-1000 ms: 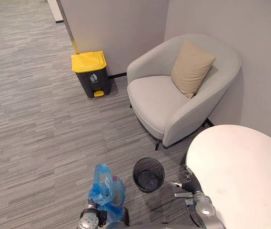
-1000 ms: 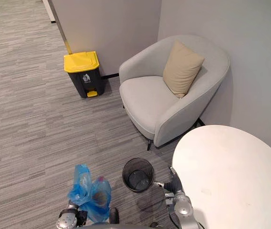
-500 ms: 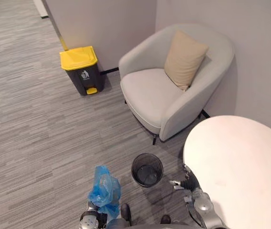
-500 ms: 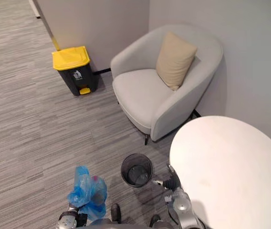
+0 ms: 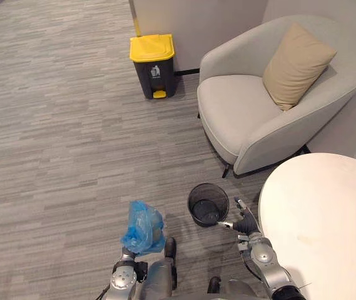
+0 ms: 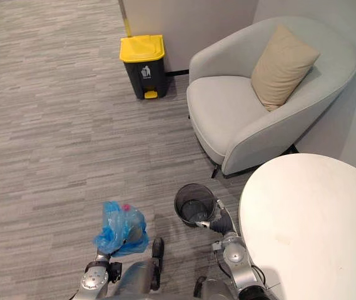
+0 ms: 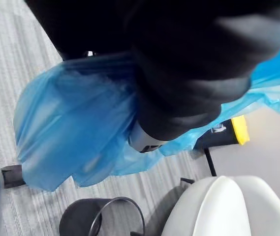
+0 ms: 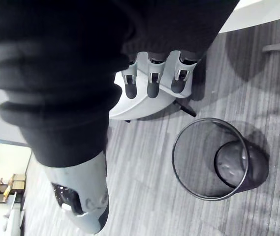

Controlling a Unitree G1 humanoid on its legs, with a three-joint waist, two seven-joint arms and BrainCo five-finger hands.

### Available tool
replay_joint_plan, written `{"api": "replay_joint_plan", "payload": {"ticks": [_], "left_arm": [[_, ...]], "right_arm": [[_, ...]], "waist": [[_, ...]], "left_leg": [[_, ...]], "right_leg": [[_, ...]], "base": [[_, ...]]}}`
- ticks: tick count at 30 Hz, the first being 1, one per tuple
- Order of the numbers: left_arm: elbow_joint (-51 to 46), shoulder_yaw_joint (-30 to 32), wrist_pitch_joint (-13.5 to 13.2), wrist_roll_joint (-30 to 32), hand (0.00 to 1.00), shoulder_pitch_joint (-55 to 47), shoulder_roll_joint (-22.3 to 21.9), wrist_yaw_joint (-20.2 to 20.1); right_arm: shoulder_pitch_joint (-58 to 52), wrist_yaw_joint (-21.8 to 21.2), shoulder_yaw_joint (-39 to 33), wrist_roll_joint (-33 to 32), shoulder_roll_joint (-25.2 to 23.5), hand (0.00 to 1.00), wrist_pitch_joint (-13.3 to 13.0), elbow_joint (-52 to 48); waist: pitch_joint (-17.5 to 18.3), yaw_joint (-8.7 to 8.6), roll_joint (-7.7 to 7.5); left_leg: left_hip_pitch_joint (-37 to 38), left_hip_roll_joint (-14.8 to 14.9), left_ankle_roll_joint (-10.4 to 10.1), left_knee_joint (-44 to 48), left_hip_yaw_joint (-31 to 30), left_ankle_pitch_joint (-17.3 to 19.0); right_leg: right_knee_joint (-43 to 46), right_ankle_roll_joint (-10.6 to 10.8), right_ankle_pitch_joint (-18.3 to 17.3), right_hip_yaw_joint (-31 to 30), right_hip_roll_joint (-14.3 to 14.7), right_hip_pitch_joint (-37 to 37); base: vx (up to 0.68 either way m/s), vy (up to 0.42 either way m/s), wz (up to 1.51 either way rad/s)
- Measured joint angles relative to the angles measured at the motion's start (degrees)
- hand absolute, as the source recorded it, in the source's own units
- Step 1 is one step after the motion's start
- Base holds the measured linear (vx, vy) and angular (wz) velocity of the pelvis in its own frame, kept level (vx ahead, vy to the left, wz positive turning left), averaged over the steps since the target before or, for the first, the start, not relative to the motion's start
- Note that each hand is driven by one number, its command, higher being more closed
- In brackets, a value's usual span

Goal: Gather rubbish on tea table into small bin, then transfer packed bag to large trash can.

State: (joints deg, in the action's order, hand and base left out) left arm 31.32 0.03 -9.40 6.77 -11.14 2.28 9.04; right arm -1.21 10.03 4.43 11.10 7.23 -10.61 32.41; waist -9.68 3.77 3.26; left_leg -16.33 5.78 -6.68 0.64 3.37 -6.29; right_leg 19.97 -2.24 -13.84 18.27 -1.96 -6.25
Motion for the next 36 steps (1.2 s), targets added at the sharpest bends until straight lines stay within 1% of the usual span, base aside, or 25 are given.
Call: {"api": "replay_joint_plan", "payload": {"ticks": [1, 2, 4, 5, 6, 7, 8, 9, 10, 11, 14, 16, 21, 22, 23, 24, 27, 28, 29, 30, 31, 32, 33, 34, 36], "left_arm": [[-0.1, -0.4, 0.0, -0.1, 1.0, 1.0, 0.1, 0.0], [-0.7, -0.7, 0.0, 0.0, 1.0, 1.6, 0.1, -0.1], [-1.2, -0.8, 0.0, 0.0, 1.0, 1.1, 0.1, -0.1], [-1.2, -1.0, -0.1, 0.1, 1.0, 0.4, 0.1, -0.1], [-1.1, -1.0, -0.1, 0.1, 1.0, 0.4, 0.1, -0.1], [-1.0, -1.0, -0.1, 0.1, 1.0, 0.5, 0.2, -0.1], [-0.7, -1.1, -0.1, 0.2, 1.0, 0.9, 0.2, -0.2], [-0.6, -1.1, -0.1, 0.2, 1.0, 1.0, 0.2, -0.1], [-0.1, -1.1, -0.1, 0.4, 1.0, 1.4, 0.7, -0.1], [-0.1, -1.2, -0.1, 0.6, 1.0, 1.1, 1.4, -0.2], [1.1, -1.2, -0.1, 0.6, 1.0, 0.7, 2.2, -0.1], [1.3, -1.0, -0.1, 0.7, 1.0, -0.1, 2.8, -0.1], [2.2, -1.0, 0.0, 0.8, 1.0, -1.3, 3.1, -0.2], [2.5, -0.9, 0.0, 0.8, 1.0, -1.3, 3.1, -0.2], [2.5, -0.6, 0.0, 0.8, 1.0, -1.5, 3.1, -0.2], [2.5, -0.5, 0.0, 0.8, 1.0, -1.4, 3.1, -0.2], [2.4, 0.7, 0.0, 0.7, 1.0, -1.4, 3.2, -0.2], [2.1, 0.7, 0.0, 0.6, 1.0, -1.9, 3.6, -0.2], [1.3, 0.7, 0.1, 0.6, 1.0, -2.8, 4.0, -0.2], [0.5, 0.6, 0.1, 0.6, 1.0, -3.3, 4.2, -0.2], [-1.7, 0.6, 0.2, 0.6, 1.0, -4.8, 4.2, -0.1], [-2.8, 0.6, 0.1, 0.6, 1.0, -5.2, 3.8, -0.2], [-2.8, 0.6, 0.2, 0.6, 1.0, -4.9, 3.7, -0.1], [-2.8, 0.6, 0.2, 0.6, 1.0, -3.9, 3.7, -0.1], [-2.7, 0.7, 0.2, 0.5, 1.0, -1.5, 4.3, 0.0]], "right_arm": [[0.1, 0.2, -0.7, 0.0, -0.1, 0.0, -0.1, -0.1], [0.2, 0.3, -1.6, 0.0, 0.1, 0.0, 0.0, -0.1], [-0.4, 0.6, -2.4, 0.0, 0.1, 0.0, 0.0, -0.1], [-1.0, 0.9, -3.0, 0.0, 0.2, 0.0, 0.0, -0.1], [-1.0, 0.9, -3.2, 0.1, 0.1, 0.0, 0.1, 0.0], [-1.0, 1.0, -3.8, 0.1, -0.1, 0.0, 0.1, 0.0], [-1.0, 1.0, -4.5, 0.1, 0.0, 0.0, 0.1, 0.0], [-1.0, 1.0, -5.1, 0.1, 0.0, 0.0, 0.1, 0.2], [-0.9, 1.0, -5.9, 0.2, -0.5, 0.0, 0.2, 0.9], [-0.9, 1.0, -6.2, 0.2, -1.4, 0.0, 0.2, 0.9], [-1.5, 1.0, -6.6, 0.2, -1.9, 0.0, 0.2, 2.1], [-1.5, 0.9, -6.6, 0.3, -2.0, 0.0, 0.3, 2.8], [-2.0, 0.9, -6.8, 0.5, -2.3, 0.0, 0.8, 3.6], [-2.0, 0.9, -6.9, 0.5, -2.3, 0.0, 0.9, 4.1], [-2.0, 0.9, -6.9, 0.5, -2.3, 0.0, 1.0, 4.9], [-2.0, 0.9, -7.0, 0.5, -2.2, 0.0, 1.1, 5.1], [-1.9, 0.9, -7.4, 0.5, -2.3, 0.0, 1.2, 5.4], [-1.9, 0.8, -7.3, 0.6, -2.3, 0.0, 1.5, 5.6], [-1.9, 0.8, -7.3, 0.6, -2.4, 0.0, 2.0, 5.6], [-2.0, 0.8, -7.3, 0.5, -2.5, 0.0, 2.1, 5.6], [-2.1, 0.8, -7.3, 0.5, -2.3, 0.0, 2.1, 5.6], [-2.0, 0.8, -7.6, 0.5, -1.8, 0.0, 2.1, 5.5], [-2.0, 0.8, -7.7, 0.5, -1.6, 0.0, 2.1, 5.6], [-2.1, 0.7, -7.8, 0.5, -1.8, 0.0, 2.2, 5.7], [-1.5, 0.7, -7.6, 0.2, -1.8, 0.0, 2.2, 5.7]], "waist": [[-0.4, 0.01, -0.79], [-0.8, -0.02, -1.75], [-0.7, -0.46, -1.72], [-0.5, -0.75, -1.29], [-0.2, -0.81, -0.79], [-0.1, -1.47, -0.65], [0.6, -1.67, 0.46], [0.6, -1.77, 0.58], [0.6, -1.74, 0.03], [1.0, -1.64, -0.8], [1.4, -1.72, -1.23], [1.6, -1.67, -1.26], [1.7, -1.65, -1.53], [1.8, -1.64, -1.77], [2.1, -1.67, -2.18], [2.0, -1.73, -2.32], [1.9, -1.81, -3.73], [1.8, -1.7, -4.21], [1.7, -1.84, -4.92], [1.7, -2.05, -5.27], [1.7, -2.84, -5.87], [1.3, -3.13, -5.51], [1.0, -3.06, -5.05], [0.1, -2.98, -3.58], [-0.2, -3.06, -3.69]], "left_leg": [[-1.5, 0.1, 0.3, 2.1, 3.2, 0.2], [-3.4, -0.3, 1.5, 8.8, 7.3, 0.8], [-2.4, 0.6, 3.7, 15.9, 10.1, 2.9], [-0.1, 2.4, 4.4, 20.7, 11.6, 6.6], [0.7, 2.8, 4.4, 20.8, 11.9, 7.6], [3.5, 3.5, 4.0, 19.4, 13.4, 9.2], [7.3, 3.6, 3.2, 14.0, 14.7, 9.6], [8.3, 3.2, 2.2, 11.2, 15.1, 9.0], [9.5, 2.3, 1.7, 7.5, 15.3, 7.5], [10.2, 1.2, 2.1, 5.2, 14.9, 6.0], [11.3, -0.3, 2.4, 4.9, 14.4, 5.8], [12.1, -1.2, 3.4, 3.2, 14.3, 5.0], [12.6, -2.1, 4.2, 1.2, 13.4, 4.4], [12.5, -2.3, 4.2, 1.2, 12.9, 4.4], [11.9, -2.8, 4.9, 1.8, 12.1, 4.9], [11.4, -2.8, 5.6, 2.7, 11.8, 5.9], [7.2, -3.0, 6.8, 10.8, 10.9, 11.5], [6.4, -3.3, 6.7, 13.2, 10.6, 13.3], [5.5, -4.1, 7.2, 15.7, 9.2, 15.4], [5.2, -4.5, 7.5, 16.5, 8.3, 16.0], [5.0, -5.4, 8.3, 17.7, 6.8, 17.3], [5.4, -5.9, 8.9, 18.4, 5.4, 17.9], [5.7, -5.8, 9.0, 18.6, 4.5, 18.0], [5.9, -5.0, 9.6, 18.8, 2.9, 18.4], [6.8, -4.4, 9.4, 17.9, 0.3, 18.8]], "right_leg": [[-2.0, -0.7, 1.4, 1.7, -1.0, -0.2], [-2.7, -1.3, 2.4, 4.0, -3.3, -1.2], [-2.9, -1.0, 2.9, 6.0, -4.8, -1.0], [-3.3, -0.6, 3.4, 7.8, -5.6, -0.8], [-3.3, -0.5, 3.5, 8.3, -5.8, -0.9], [-3.5, 0.1, 3.9, 9.7, -6.4, -1.0], [-4.3, 1.0, 4.8, 11.0, -6.7, -0.9], [-4.9, 1.3, 5.4, 11.4, -6.6, -0.8], [-7.5, 2.1, 7.2, 11.9, -6.3, 0.2], [-10.7, 2.7, 9.2, 12.4, -6.1, 1.4], [-14.3, 4.0, 11.6, 13.0, -6.3, 4.3], [-15.3, 4.4, 12.4, 13.0, -6.6, 4.8], [-16.1, 4.6, 13.3, 13.6, -7.0, 5.0], [-16.0, 4.7, 13.3, 13.8, -7.2, 5.0], [-15.3, 5.6, 12.4, 14.5, -7.6, 4.9], [-14.1, 5.8, 11.3, 14.9, -8.1, 4.6], [-4.0, 7.5, 5.4, 15.0, -12.1, 1.4], [-1.1, 7.6, 3.7, 14.9, -13.2, 0.8], [2.1, 8.3, 1.3, 13.9, -14.3, 0.2], [3.0, 8.9, 0.5, 12.2, -14.2, 0.0], [4.5, 8.6, 1.0, 9.3, -14.2, 0.0], [10.2, 8.4, 2.3, 5.0, -14.8, -2.1], [14.3, 7.4, 3.3, 3.0, -14.8, -4.5], [15.3, 7.3, 1.3, 0.2, -12.5, -6.5], [11.3, 6.6, 0.6, -1.2, -8.6, -9.6]], "base": [[-0.16, -0.04, 0.96], [-0.15, -0.041, 0.96], [-0.11, -0.016, 0.83], [-0.09, 0.025, 0.67], [-0.06, 0.075, 0.73], [-0.05, 0.151, 0.65], [-0.04, 0.135, 0.64], [-0.04, 0.153, 0.48], [-0.05, 0.161, 0.29], [-0.05, 0.161, 0.26], [-0.03, 0.146, 0.17], [-0.07, 0.132, 0.05], [-0.07, 0.069, 0.06], [-0.05, 0.076, 0.21], [-0.03, 0.065, 0.25], [-0.03, 0.088, 0.32], [-0.01, 0.085, 0.29], [0.02, 0.062, 0.33], [0.02, 0.053, 0.35], [0.08, 0.028, 0.59], [0.14, 0.045, 0.62], [0.2, 0.091, 0.6], [0.24, 0.119, 0.49], [0.19, 0.085, 0.45], [0.23, -0.01, 0.58]]}}
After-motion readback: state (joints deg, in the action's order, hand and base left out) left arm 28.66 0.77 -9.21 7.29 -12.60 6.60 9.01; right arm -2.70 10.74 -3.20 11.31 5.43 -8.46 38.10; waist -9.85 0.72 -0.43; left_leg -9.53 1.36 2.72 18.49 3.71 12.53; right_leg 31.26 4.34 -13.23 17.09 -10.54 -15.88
